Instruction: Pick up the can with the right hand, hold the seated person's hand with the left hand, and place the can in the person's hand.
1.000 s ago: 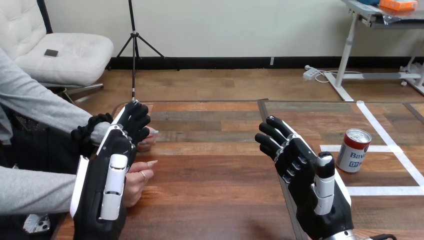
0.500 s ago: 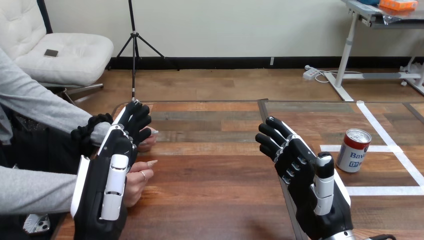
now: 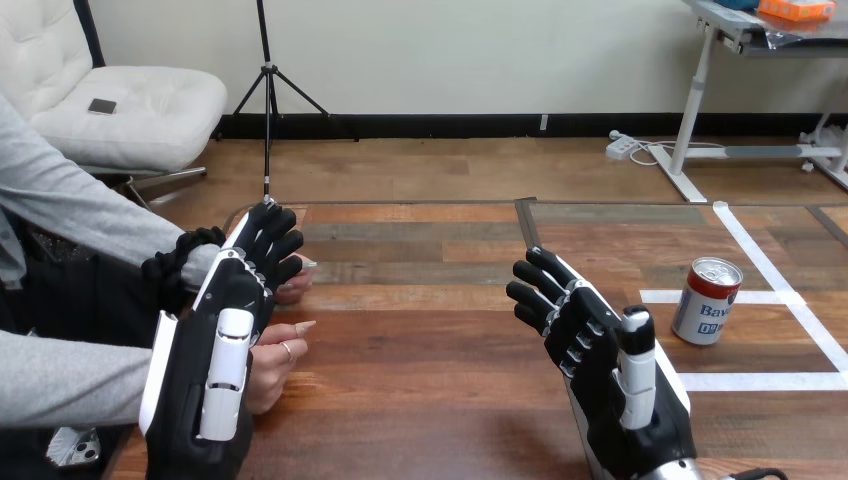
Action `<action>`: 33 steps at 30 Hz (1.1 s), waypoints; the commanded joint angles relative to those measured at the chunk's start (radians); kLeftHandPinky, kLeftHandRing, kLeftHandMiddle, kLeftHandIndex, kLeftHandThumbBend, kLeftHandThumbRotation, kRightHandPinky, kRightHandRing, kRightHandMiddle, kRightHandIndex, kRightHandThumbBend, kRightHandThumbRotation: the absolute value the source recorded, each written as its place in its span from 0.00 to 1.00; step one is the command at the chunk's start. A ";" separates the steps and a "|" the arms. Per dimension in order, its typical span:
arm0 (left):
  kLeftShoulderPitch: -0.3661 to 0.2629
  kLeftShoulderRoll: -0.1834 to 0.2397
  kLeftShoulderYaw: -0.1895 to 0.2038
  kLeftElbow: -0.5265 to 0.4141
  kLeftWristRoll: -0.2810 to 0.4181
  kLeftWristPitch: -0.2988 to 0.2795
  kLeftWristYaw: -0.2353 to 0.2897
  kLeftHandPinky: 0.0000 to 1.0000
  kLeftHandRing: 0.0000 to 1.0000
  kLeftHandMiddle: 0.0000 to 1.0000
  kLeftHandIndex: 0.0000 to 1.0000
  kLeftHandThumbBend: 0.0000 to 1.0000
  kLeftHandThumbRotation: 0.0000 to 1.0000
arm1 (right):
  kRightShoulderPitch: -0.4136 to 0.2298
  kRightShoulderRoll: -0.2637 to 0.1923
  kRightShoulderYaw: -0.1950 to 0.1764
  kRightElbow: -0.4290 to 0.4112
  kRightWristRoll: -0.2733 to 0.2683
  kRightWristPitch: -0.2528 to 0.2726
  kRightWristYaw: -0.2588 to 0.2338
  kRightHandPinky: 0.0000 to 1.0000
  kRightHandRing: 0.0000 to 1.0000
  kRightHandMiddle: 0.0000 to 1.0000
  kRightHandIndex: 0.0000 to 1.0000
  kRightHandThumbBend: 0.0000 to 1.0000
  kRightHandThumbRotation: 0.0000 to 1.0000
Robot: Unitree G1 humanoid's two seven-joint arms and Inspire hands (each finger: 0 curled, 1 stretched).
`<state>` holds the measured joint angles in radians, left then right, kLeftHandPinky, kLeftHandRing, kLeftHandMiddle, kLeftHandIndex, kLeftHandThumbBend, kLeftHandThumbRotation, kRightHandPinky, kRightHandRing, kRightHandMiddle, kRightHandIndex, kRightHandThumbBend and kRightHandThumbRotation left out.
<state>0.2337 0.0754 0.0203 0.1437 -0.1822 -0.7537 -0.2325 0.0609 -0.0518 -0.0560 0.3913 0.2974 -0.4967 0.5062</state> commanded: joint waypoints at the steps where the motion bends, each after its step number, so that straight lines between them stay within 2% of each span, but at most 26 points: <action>1: -0.051 -0.004 0.013 -0.005 0.010 -0.026 0.004 0.87 0.89 0.90 0.90 0.42 1.00 | -0.131 -0.032 -0.037 0.050 0.000 -0.006 -0.009 0.94 0.90 0.90 0.90 0.99 1.00; 6: -0.053 -0.007 0.012 -0.006 0.015 -0.022 0.010 0.87 0.88 0.89 0.90 0.46 1.00 | -0.168 -0.047 -0.054 0.093 0.007 -0.005 -0.007 0.93 0.90 0.90 0.90 0.98 1.00; 13: -0.050 -0.007 0.009 -0.014 0.025 -0.013 0.018 0.87 0.88 0.89 0.90 0.50 1.00 | -0.222 -0.083 -0.081 0.126 0.012 0.033 -0.013 0.94 0.90 0.90 0.90 0.98 1.00; 24: -0.056 -0.012 0.008 -0.012 0.025 -0.016 0.026 0.87 0.88 0.88 0.89 0.51 1.00 | -0.315 -0.125 -0.129 0.205 0.011 0.034 -0.038 0.95 0.91 0.91 0.90 0.98 1.00; 33: -0.058 -0.008 0.007 -0.010 0.025 -0.015 0.023 0.87 0.87 0.87 0.89 0.50 1.00 | -0.385 -0.152 -0.160 0.264 0.003 0.032 -0.059 0.90 0.91 0.90 0.90 0.96 1.00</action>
<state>0.2329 0.0717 0.0203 0.1467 -0.1577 -0.7558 -0.2091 -0.2118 -0.1827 -0.1962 0.6322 0.2995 -0.4552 0.4572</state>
